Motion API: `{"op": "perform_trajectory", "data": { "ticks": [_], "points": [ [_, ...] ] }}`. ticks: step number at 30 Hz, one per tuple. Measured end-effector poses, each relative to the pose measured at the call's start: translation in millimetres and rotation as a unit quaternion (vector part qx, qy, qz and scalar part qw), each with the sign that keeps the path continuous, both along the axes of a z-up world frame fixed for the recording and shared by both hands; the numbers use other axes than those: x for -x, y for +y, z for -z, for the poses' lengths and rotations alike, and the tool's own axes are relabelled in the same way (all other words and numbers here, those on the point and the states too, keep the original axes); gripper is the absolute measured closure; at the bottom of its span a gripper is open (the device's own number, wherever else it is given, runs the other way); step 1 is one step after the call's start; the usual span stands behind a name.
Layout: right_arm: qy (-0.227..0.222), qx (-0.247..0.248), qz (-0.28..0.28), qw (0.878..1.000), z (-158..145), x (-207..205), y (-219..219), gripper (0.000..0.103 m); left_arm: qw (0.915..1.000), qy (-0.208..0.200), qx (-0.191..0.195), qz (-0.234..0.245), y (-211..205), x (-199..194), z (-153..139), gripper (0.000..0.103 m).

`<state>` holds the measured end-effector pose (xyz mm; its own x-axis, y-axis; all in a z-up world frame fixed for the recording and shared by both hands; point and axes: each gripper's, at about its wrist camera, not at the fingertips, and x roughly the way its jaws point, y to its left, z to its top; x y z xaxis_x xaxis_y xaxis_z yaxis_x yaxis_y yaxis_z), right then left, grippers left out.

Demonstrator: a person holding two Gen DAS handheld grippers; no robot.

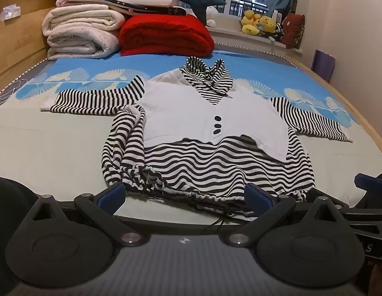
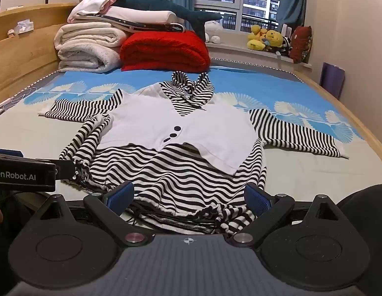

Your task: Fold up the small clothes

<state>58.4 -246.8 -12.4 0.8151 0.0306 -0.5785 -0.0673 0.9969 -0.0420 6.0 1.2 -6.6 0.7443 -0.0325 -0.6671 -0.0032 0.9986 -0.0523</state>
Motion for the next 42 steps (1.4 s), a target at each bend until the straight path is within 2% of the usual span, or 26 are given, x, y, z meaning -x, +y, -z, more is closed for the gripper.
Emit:
{"op": "perform_trajectory", "data": {
  "ticks": [29,37,38,39,40,42],
  "points": [
    [0.0,0.001,0.0,1.0,1.9,-0.7,1.1,0.007,1.0,0.006,0.0,-0.003,0.5,-0.5,3.8,0.001],
    [-0.001,0.0,0.002,1.0,-14.3,2.8,5.1,0.007,1.0,0.009,0.0,-0.002,-0.2,-1.5,3.9,0.001],
    [-0.002,0.001,0.003,1.0,0.3,-0.3,-0.1,0.007,0.9999,0.01,0.0,-0.001,-0.6,-2.6,4.3,0.001],
    [-0.004,0.0,0.005,1.0,1.7,-0.7,-2.0,0.007,0.9999,0.014,0.002,0.001,-0.5,-5.0,4.5,0.001],
    [-0.006,-0.001,0.009,1.0,-11.3,0.7,-3.6,0.007,0.9997,0.021,0.008,0.003,0.7,-9.5,5.4,0.001],
    [-0.016,-0.014,0.031,0.999,-13.0,-3.8,-11.9,0.008,0.9994,0.032,0.013,0.005,3.6,-22.4,5.2,0.001]
  ]
}}
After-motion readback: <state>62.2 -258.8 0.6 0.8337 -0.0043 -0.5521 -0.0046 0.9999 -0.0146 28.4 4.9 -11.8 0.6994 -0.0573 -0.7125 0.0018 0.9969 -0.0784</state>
